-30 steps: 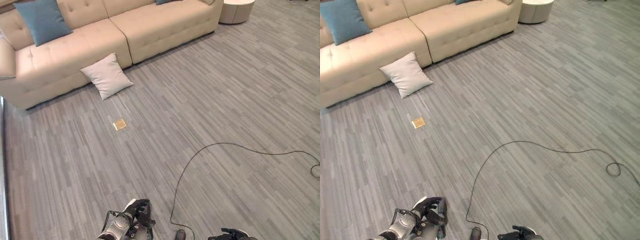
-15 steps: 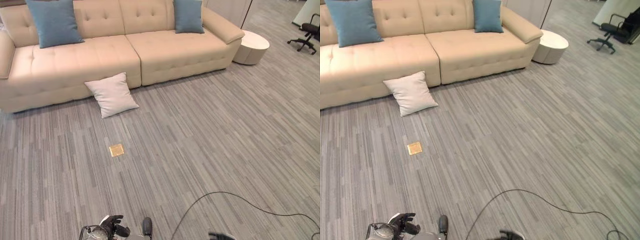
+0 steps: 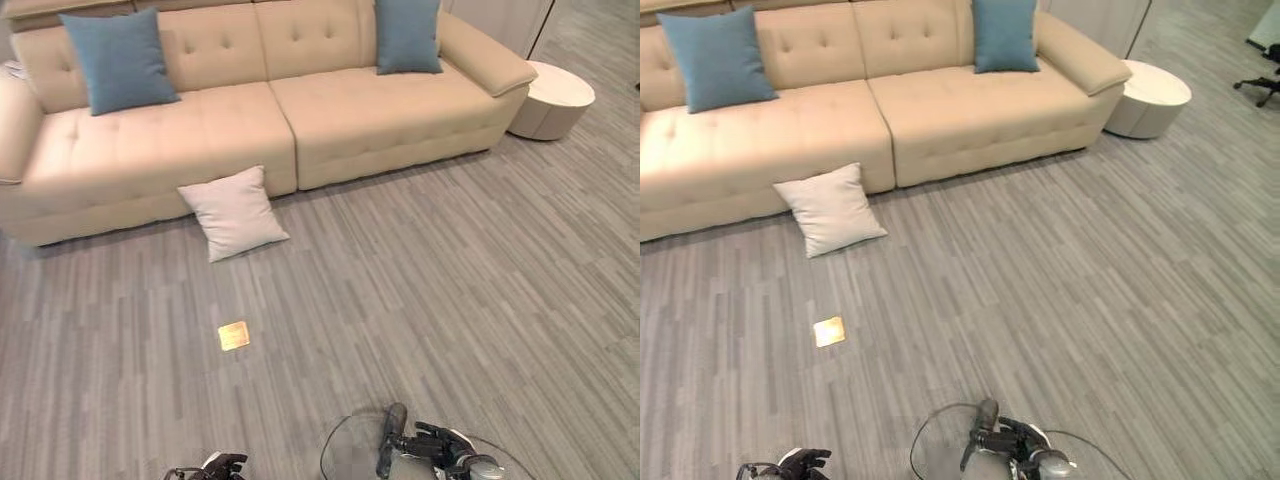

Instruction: Pick up all the scattered cushions and arrange them neatly on the sofa.

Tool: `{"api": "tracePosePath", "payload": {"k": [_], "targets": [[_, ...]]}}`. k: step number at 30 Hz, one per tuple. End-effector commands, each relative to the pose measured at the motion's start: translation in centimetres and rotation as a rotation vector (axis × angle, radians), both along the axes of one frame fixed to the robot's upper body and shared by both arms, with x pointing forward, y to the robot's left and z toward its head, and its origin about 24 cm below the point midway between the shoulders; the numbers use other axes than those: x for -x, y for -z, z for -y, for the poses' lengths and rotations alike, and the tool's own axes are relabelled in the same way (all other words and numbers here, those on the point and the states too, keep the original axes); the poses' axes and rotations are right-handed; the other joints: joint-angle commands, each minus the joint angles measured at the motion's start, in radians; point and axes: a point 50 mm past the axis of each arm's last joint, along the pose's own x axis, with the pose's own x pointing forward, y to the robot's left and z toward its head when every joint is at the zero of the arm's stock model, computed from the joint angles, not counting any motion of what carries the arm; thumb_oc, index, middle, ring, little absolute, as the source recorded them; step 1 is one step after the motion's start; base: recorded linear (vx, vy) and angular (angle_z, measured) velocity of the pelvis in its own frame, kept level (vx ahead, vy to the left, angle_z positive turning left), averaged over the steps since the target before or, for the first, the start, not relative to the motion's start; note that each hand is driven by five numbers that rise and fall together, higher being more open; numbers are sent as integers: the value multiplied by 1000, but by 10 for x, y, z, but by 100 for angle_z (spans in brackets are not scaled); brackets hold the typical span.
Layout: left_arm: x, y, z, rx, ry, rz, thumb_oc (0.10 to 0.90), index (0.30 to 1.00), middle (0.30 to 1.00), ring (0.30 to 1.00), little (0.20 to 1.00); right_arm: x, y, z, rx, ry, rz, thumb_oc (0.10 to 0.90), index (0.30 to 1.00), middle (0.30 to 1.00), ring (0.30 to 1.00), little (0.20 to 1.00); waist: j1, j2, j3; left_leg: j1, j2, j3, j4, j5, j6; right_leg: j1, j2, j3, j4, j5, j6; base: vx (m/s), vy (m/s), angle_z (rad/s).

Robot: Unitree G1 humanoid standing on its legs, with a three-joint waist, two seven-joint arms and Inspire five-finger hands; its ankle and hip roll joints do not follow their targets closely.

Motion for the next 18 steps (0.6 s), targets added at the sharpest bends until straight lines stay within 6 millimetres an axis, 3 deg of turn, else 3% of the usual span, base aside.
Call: {"api": "tracePosePath", "payload": {"k": [1,2,3,6,8,9,10,12,13,14,15,17,18], "targets": [[8,3,8,39,26,-20,800,900,900,900,900,67,7,32,112,-32,-260,800,900,900,900,900,5,46,29,-19,-25,81,194,113,-57,31,78,18,-6,-23,-24,381,-306,45],[8,3,6,49,-14,-16,800,900,900,900,900,65,6,32,107,-16,-246,800,900,900,900,900,12,36,40,-113,-8,71,380,210,-74,65,95,23,-6,-56,-59,361,-373,19],[8,3,6,68,-84,3,800,900,900,900,900,62,6,32,109,-5,-228,800,900,900,900,900,38,22,61,-175,0,66,541,262,-66,110,114,21,-9,-86,-89,330,-379,-11],[-3,0,8,98,-145,56,800,900,900,900,900,47,2,37,131,-4,-188,800,900,900,900,900,96,-36,101,-334,26,134,770,232,-19,218,140,26,-35,-147,-133,341,-348,-49],[-5,0,10,104,-158,81,800,900,900,900,900,35,-1,41,151,0,-149,800,900,900,900,900,130,-44,108,-421,37,196,715,190,-7,277,155,21,-49,-183,-136,464,-113,16],[-3,1,10,94,-174,87,800,900,900,900,900,19,-5,43,155,11,-92,800,900,900,900,900,160,-41,101,-474,21,255,544,166,10,318,171,17,-62,-213,-123,607,63,21],[-2,1,9,88,-179,86,800,900,900,900,900,9,-8,43,163,3,-55,800,900,900,900,900,177,-38,91,-487,14,272,408,172,13,337,177,13,-65,-230,-109,475,86,1],[-2,1,9,88,-179,86,800,900,900,900,900,9,-8,43,163,3,-55,800,900,900,900,900,178,-40,94,-480,11,275,402,174,14,340,174,15,-65,-231,-108,250,91,3],[-2,0,6,75,-181,90,800,900,900,900,900,-10,-13,40,172,-29,15,800,900,900,900,900,214,-18,77,-516,21,285,134,297,-17,378,209,0,-65,-261,-93,482,169,-17],[-1,0,4,75,-189,86,800,900,900,900,900,-16,-15,39,173,-36,36,800,900,900,900,900,227,-23,78,-520,31,305,17,335,-29,407,207,-15,-60,-280,-87,752,319,-20],[6,1,1,84,-248,72,800,900,900,900,900,-23,-15,33,174,-61,55,800,900,900,900,900,238,-30,67,-489,23,318,-75,339,-23,440,207,-31,-46,-291,-66,430,191,-12],[10,1,-1,77,-260,62,800,900,900,900,900,-22,-14,28,164,-76,53,800,900,900,900,900,245,-27,61,-483,16,305,-74,364,-23,441,208,-35,-36,-294,-62,306,176,4],[10,1,-4,70,-275,65,800,900,900,900,900,-22,-12,23,158,-84,48,800,900,900,900,900,263,-41,58,-486,-2,284,-39,365,-20,457,198,-30,-18,-300,-55,371,232,35]]}}
